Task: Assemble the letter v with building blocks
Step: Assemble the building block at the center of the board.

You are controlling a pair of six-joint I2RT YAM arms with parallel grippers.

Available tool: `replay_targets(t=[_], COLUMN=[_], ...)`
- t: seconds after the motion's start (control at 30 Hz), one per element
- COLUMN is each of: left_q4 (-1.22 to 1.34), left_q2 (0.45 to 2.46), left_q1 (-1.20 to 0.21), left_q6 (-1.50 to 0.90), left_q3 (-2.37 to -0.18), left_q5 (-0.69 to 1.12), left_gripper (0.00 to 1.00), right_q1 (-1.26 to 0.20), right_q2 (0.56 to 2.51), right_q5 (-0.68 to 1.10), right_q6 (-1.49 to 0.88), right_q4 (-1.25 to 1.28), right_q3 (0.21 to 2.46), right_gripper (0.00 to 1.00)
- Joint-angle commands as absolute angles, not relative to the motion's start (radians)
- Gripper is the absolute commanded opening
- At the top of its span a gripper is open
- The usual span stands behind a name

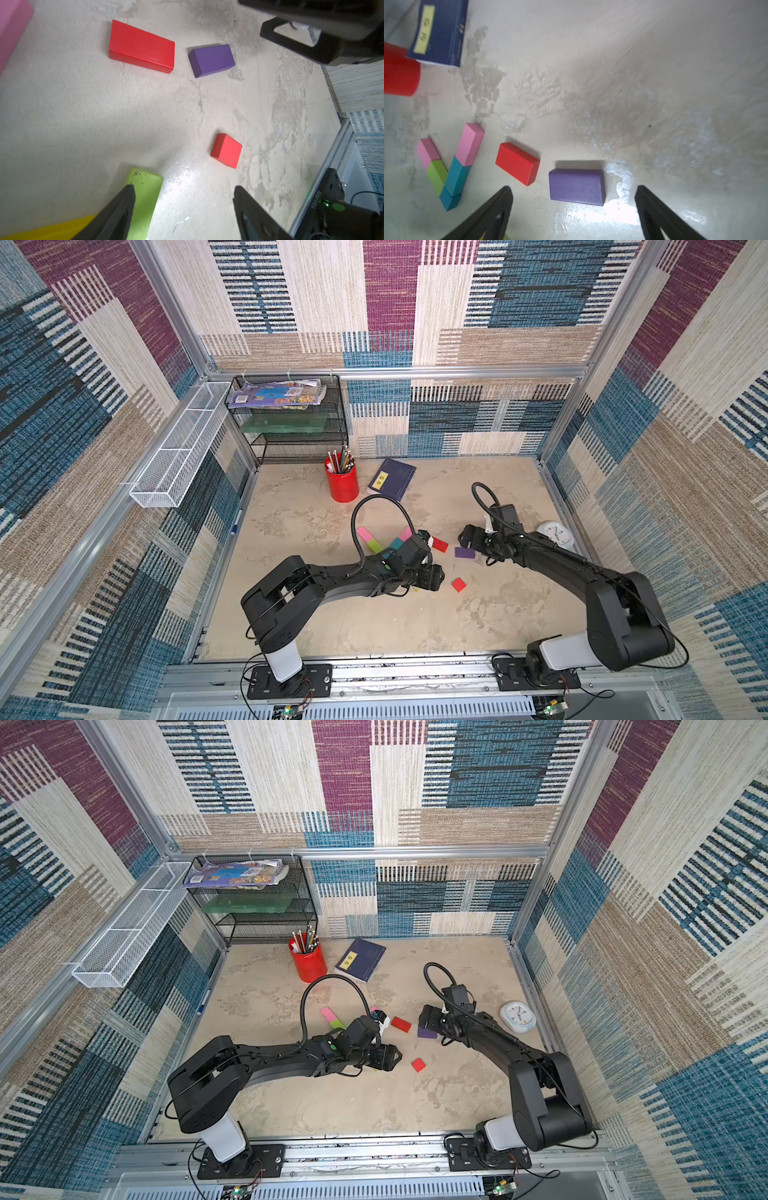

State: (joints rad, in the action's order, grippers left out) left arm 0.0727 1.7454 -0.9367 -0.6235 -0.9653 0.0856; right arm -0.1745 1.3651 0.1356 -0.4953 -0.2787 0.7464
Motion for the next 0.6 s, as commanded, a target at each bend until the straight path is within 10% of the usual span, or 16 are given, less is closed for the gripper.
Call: replay_targets(t=[0.0,0.1,0.4,0.57], left_q4=[0.141,0.19,0.195,0.158], left_q2=[1.768,1.803,1.856,1.886], left_q1=[-0.917,-0.89,-0.872,-0.867], left_q6=[-0.661,-0.687,-0.688,-0.668], left_q3=[-0.973,-0.971,-0.997,-1.033], left_q5=[0.119,0.176,0.164,0.15], left_gripper=[0.72,0.58,0.15,0.0], right_q1=[-0.13,-0.045,0.05,0.046], right_q2=[1.351,1.369,1.477,1.538], right_q5=[0.183,0.255,0.419,0.449], right_q6=[-0.425,-0.4,-0.398,-0.407], right_q4=[-0.254,-0.24,-0.136,-0.076], right_q3=[0.736,0.716,0.64,0.617], right_gripper=[0.95,0.98,0.15,0.06])
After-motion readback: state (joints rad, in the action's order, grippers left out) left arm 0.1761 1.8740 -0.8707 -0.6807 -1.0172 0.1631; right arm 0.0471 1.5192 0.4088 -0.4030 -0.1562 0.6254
